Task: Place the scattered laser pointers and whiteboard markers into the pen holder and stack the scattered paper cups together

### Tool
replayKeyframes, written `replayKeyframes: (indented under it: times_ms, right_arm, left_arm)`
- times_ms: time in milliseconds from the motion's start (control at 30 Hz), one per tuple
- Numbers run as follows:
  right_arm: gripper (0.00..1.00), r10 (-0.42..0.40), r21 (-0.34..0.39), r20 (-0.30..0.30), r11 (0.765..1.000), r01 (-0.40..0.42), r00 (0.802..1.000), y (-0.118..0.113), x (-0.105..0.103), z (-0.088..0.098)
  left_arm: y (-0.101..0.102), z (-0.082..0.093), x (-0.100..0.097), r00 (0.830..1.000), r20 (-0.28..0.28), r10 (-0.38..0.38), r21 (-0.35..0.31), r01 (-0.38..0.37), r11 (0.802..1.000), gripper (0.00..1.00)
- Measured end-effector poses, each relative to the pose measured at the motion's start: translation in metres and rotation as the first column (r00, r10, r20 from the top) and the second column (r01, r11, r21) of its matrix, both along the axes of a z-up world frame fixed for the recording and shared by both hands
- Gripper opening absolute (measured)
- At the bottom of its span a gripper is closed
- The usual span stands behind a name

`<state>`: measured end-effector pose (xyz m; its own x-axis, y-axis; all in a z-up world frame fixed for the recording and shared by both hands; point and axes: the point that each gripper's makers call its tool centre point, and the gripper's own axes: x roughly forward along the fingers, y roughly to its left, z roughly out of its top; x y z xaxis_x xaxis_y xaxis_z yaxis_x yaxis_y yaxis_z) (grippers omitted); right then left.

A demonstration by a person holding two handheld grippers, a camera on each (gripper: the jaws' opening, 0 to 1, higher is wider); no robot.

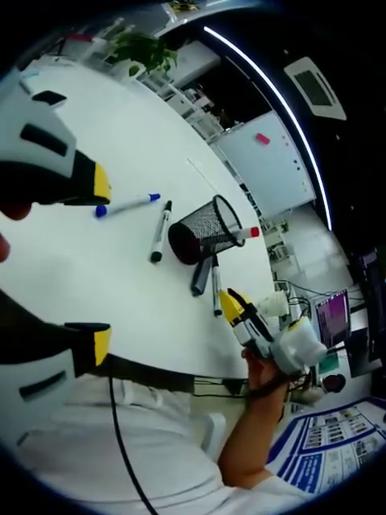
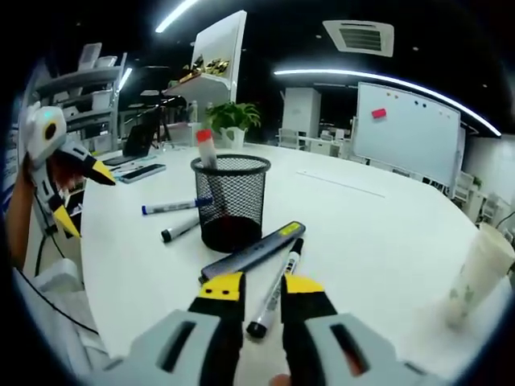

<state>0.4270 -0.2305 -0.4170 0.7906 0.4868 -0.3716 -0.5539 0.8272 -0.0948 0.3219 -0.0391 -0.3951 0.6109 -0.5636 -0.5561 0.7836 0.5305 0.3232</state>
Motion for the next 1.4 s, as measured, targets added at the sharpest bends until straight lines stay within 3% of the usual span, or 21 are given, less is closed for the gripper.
replayKeyframes:
  times_ms: [367,1400]
  right_arm:
    - [0.19,-0.012,-0.009,-0.007,1.0,0.012,1.0,-0.001,-0.01,-0.002]
    - [0.27,-0.054,0.013,-0.063,0.998,0.055,0.997,-0.011,-0.011,-0.016]
  left_arm:
    - [0.001,0.001,0.001,1.0,0.006,0.006,-0.012,-0.006,1.0,0.59]
    - [-0.002,0.003,0.0,1.0,0.007,0.002,-0.008,-0.002,1.0,0.59]
